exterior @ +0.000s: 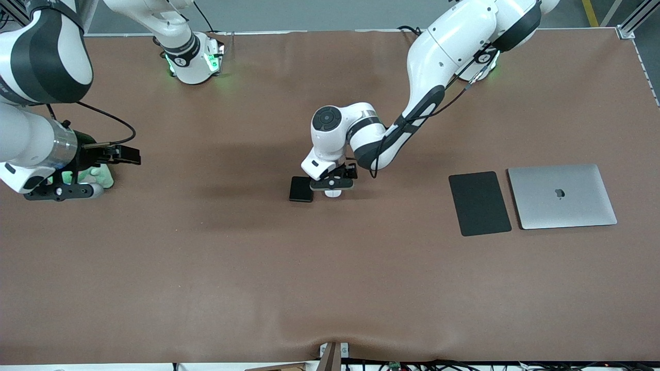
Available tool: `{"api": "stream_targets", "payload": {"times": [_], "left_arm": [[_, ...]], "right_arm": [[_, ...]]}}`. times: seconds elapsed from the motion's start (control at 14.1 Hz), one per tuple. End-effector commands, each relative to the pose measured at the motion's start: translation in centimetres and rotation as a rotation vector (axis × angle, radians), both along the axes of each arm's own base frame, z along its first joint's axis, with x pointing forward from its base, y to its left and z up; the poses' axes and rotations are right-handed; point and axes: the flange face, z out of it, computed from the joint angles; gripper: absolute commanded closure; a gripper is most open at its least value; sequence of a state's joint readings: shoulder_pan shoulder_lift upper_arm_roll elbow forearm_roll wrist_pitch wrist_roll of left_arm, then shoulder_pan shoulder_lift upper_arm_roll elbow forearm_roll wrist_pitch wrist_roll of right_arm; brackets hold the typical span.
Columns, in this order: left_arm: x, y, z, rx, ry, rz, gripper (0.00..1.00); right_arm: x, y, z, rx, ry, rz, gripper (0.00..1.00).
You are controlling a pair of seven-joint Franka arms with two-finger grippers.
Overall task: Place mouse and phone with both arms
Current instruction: 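Grasp the mouse with the left gripper while the right gripper reaches the phone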
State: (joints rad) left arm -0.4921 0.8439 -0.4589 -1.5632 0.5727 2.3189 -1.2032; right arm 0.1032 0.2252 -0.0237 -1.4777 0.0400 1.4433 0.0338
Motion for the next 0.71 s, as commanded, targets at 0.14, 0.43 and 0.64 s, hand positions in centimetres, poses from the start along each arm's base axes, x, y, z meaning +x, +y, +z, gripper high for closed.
{"api": "stream_targets", "payload": {"times": [0.14,0.43,0.64], "left_arm": [[0.5,-1.1,-1.0,-0.032,-0.015,0.023,0.00],[0.3,-1.1,-1.2,-0.033,-0.009,0.040,0.28],[0.5,-1.2,-0.7,-0.046,0.004,0.060,0.64]], "right_arm": [[0.7,1.3,-1.2,0.028,0.004,-0.033,0.00],[1.0,2.9,-1.7,0.040,-0.002,-0.049,0.00],[1.3,4.7,-2.4,0.056,-0.006,-0.066,0.00]]}}
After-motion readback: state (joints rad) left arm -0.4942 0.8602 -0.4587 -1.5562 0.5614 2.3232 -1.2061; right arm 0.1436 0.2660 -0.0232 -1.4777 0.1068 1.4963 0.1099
